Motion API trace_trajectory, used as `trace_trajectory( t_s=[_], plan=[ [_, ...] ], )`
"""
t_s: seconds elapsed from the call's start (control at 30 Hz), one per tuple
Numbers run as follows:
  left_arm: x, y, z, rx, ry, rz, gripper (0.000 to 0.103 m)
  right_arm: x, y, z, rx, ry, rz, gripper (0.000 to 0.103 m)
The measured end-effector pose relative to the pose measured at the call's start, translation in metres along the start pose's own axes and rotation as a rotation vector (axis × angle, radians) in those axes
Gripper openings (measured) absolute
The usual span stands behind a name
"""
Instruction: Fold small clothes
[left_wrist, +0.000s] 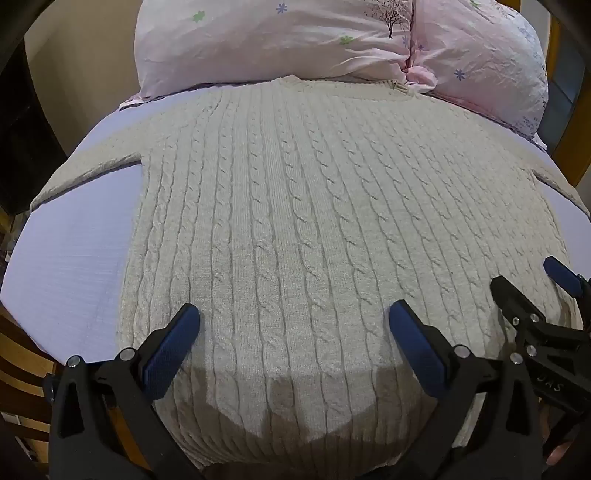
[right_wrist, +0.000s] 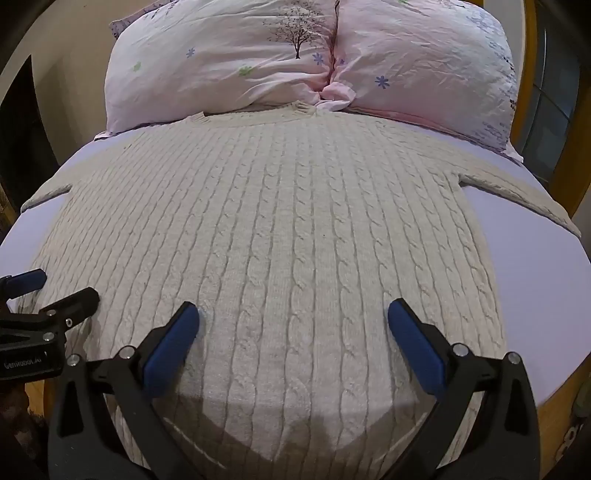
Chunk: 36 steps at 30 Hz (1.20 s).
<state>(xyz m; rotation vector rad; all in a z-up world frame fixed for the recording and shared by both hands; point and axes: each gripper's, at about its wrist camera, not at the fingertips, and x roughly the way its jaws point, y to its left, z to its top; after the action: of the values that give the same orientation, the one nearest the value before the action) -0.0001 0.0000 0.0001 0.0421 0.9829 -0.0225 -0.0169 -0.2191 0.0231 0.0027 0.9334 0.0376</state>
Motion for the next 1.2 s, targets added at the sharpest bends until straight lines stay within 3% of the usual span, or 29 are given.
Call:
trace_trajectory(
  t_s=[1.2],
  plan=[
    [-0.0001, 0.0, 0.0, 0.0, -0.004, 0.0, 0.102, -0.0071, -0.0084, 0.0004, 0.003, -0.004, -0.004, 0.101]
  ],
)
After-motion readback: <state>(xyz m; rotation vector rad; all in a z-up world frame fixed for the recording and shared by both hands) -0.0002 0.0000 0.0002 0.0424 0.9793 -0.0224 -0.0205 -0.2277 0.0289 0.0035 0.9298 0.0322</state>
